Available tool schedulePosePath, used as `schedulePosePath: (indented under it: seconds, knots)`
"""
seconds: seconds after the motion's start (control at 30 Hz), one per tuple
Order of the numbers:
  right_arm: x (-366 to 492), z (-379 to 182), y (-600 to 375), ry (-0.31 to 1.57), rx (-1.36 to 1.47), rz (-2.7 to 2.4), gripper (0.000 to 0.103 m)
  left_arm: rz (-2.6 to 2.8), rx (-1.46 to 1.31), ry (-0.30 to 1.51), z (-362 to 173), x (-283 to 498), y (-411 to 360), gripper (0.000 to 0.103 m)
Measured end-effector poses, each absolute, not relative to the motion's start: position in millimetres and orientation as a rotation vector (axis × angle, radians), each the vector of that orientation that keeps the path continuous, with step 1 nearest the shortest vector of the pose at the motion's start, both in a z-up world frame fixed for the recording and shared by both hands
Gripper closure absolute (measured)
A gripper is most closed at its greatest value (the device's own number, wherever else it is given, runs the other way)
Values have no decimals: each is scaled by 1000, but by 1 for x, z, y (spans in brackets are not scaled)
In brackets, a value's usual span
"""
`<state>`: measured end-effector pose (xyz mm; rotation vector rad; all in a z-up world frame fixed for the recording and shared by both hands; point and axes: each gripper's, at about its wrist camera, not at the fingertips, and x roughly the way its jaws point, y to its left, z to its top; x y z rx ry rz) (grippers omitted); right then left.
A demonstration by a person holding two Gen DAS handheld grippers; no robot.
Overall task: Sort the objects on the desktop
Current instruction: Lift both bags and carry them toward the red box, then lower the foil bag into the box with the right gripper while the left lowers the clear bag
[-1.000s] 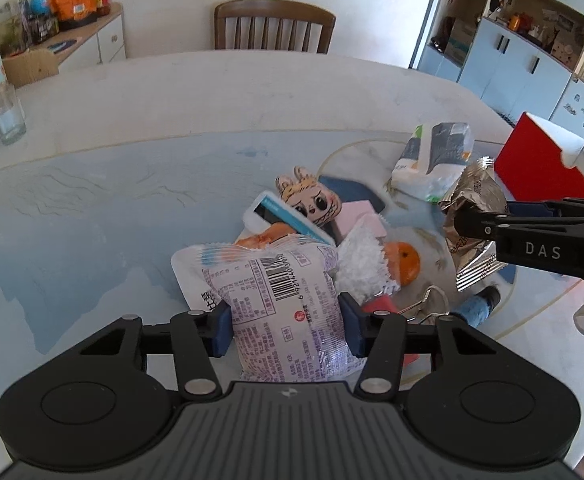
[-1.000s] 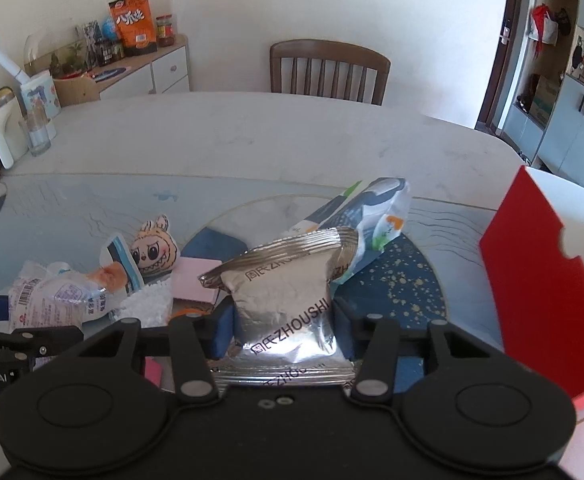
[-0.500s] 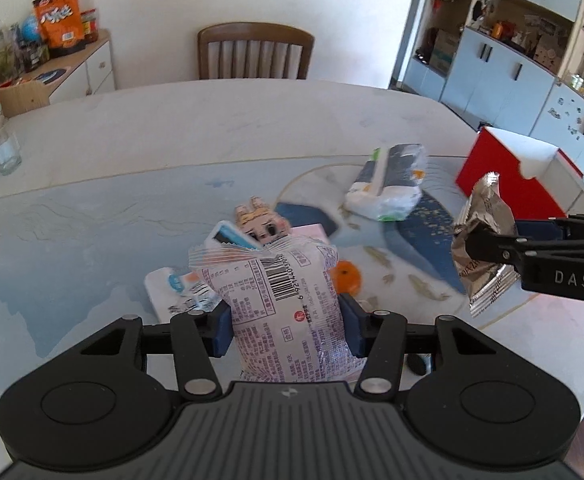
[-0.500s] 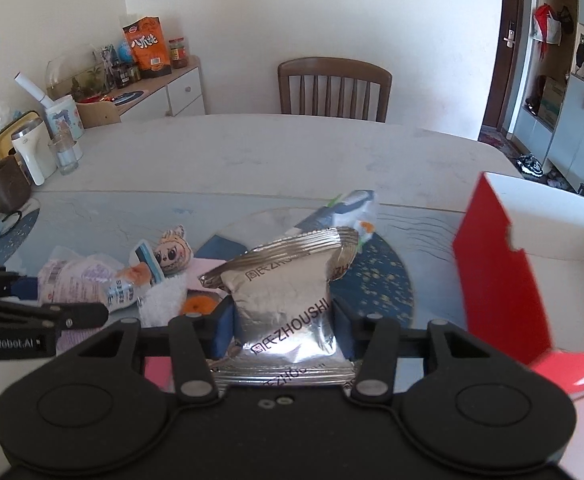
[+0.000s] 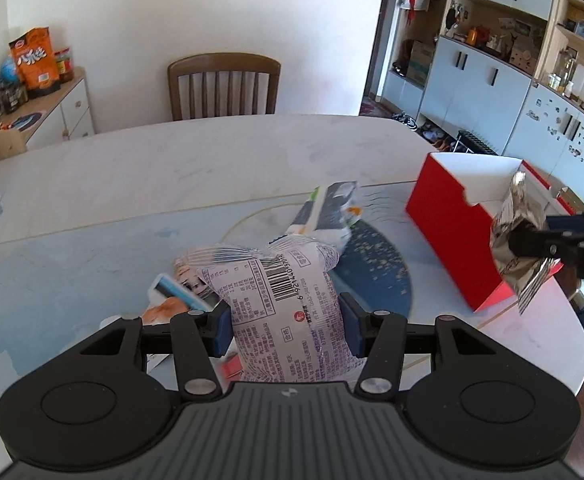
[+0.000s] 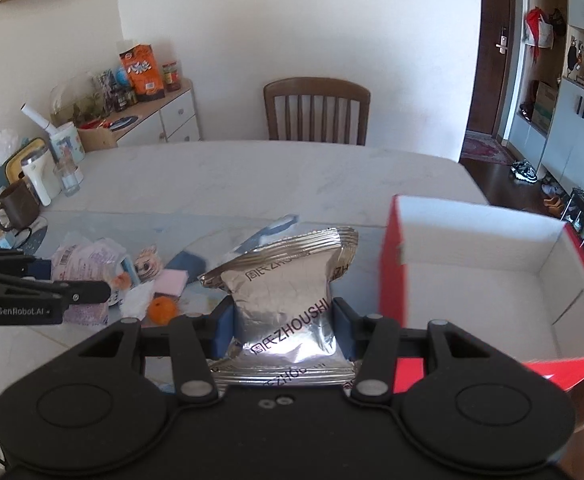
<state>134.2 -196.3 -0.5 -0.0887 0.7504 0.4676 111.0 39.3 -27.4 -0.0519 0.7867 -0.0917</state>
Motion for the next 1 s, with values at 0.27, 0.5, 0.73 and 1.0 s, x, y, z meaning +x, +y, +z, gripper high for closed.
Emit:
schedulePosePath:
  seconds: [0.27, 0.5, 0.73, 1.0]
  knots:
    - [155, 7, -240, 742, -92, 446, 53, -149, -13, 776, -13, 128, -6, 51]
    - [172, 3, -279, 739, -104, 401, 53, -233, 28, 763, -2, 155, -57, 51]
    - [187, -5, -317, 745, -107, 352, 53, -324, 76, 762, 0, 183, -110, 51]
    - [209, -18, -353, 780, -94, 303, 53, -401, 123, 782, -8, 212, -164, 51]
